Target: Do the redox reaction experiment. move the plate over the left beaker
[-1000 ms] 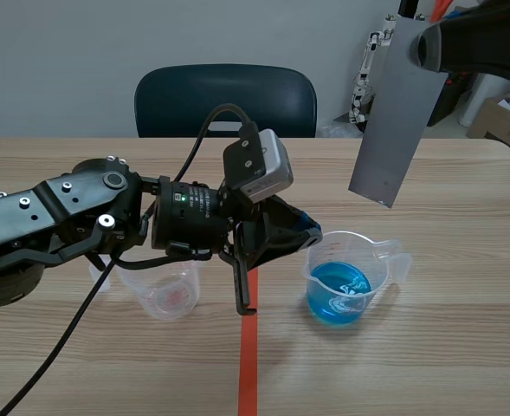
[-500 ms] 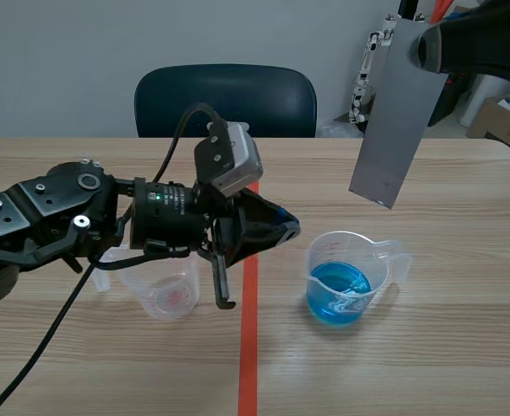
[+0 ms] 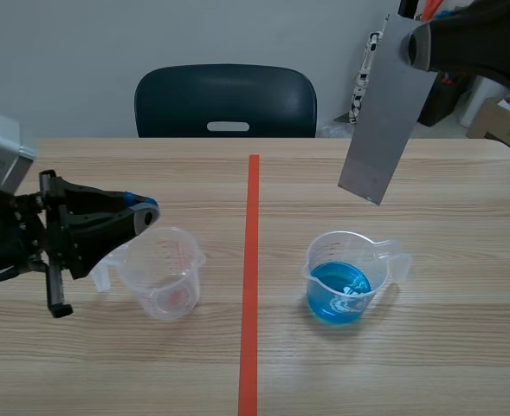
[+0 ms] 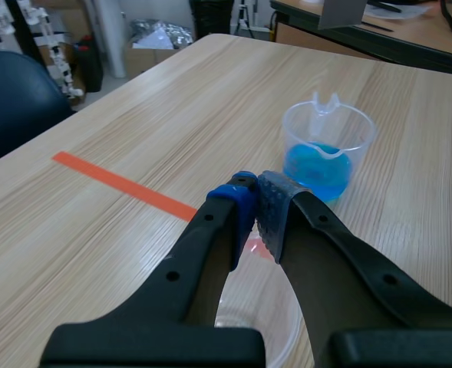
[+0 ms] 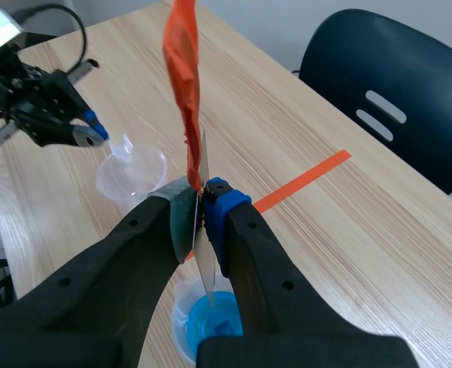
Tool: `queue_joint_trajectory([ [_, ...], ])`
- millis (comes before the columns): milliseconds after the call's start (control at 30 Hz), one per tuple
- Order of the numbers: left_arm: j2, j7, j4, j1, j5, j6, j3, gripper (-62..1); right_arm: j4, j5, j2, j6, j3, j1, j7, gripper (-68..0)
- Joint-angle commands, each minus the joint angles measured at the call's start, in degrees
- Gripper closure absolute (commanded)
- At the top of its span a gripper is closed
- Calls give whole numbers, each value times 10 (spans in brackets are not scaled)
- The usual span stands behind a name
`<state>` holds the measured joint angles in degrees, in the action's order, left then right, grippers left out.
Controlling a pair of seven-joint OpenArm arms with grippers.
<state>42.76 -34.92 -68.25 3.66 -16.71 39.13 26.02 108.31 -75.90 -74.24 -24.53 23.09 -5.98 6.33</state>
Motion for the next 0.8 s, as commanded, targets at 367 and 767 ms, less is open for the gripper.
queue_joint_trajectory([
  [367, 22, -155, -3, -269, -2, -19, -225, -26, 0, 87, 158, 14, -10, -37, 80, -6],
  [767, -57, -307, 64, -389, 106, -111, -287, -27, 0, 113, 337, 17, -9, -103, 239, -6],
])
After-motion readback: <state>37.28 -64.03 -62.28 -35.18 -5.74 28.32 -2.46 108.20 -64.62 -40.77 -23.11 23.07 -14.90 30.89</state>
